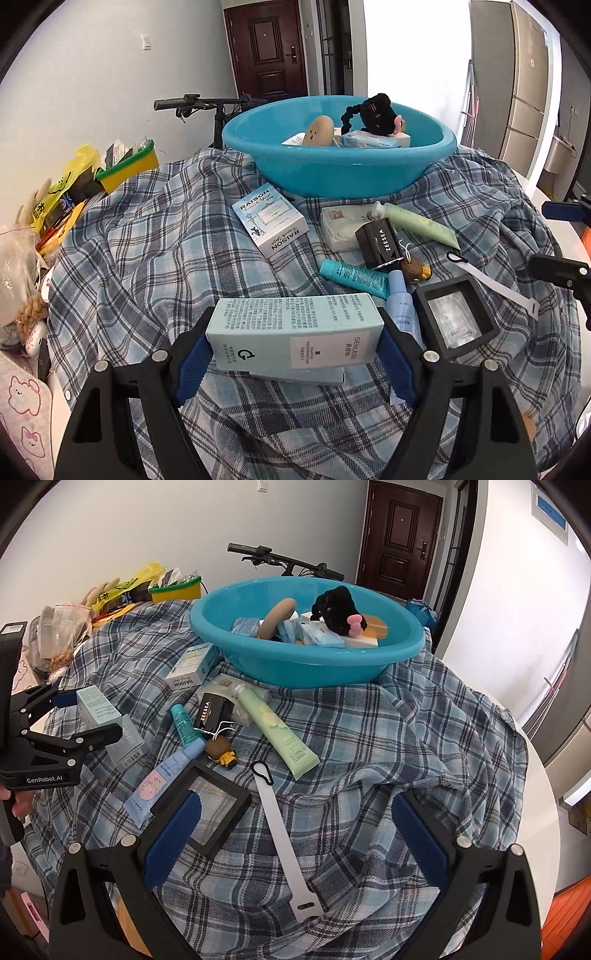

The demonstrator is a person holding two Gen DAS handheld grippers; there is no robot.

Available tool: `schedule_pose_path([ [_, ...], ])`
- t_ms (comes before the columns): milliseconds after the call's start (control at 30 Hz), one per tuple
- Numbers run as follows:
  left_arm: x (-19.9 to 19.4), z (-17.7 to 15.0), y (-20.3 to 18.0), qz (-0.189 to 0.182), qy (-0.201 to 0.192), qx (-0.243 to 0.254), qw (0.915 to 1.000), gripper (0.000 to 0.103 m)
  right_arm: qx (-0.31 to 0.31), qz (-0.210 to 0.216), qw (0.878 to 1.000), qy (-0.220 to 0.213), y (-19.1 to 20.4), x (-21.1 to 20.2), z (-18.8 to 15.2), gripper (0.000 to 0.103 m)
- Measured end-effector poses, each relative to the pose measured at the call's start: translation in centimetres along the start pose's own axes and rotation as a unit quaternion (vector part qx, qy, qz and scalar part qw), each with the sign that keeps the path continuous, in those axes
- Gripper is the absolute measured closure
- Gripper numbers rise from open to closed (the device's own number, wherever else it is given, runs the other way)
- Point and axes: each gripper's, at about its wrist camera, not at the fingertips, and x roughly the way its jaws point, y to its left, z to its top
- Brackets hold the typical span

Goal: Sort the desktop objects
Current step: 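Close the right tool on the black square mirror while the left tool holds the green box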

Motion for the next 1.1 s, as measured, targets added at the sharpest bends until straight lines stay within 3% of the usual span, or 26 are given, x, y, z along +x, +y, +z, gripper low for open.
schedule_pose_path([
  [200, -0.7, -0.2, 1.2, 0.002, -0.022, -0.037, 0.9991, 0.021, 0.019, 0.068, 0.997, 0.033, 1.8, 1.2, -0.1, 0.0],
  [467, -1.0, -0.2, 1.4, 0.002, -0.023, -0.039, 0.9989, 0.021, -0.008, 0.084, 0.994, 0.068, 5.0, 3.7, -0.6, 0.007],
  [900, -1.0, -0.3, 1.3, -0.011, -0.026, -0.045, 0.9986, 0.021, -0.049, 0.035, 0.994, 0.093, 8.2, 7.3, -1.3, 0.008],
  [1100, -0.9, -0.4, 1.7, -0.011, -0.023, -0.048, 0.9985, 0.021, -0.023, 0.05, 0.993, 0.109, 6.1, 7.4, -1.7, 0.024],
])
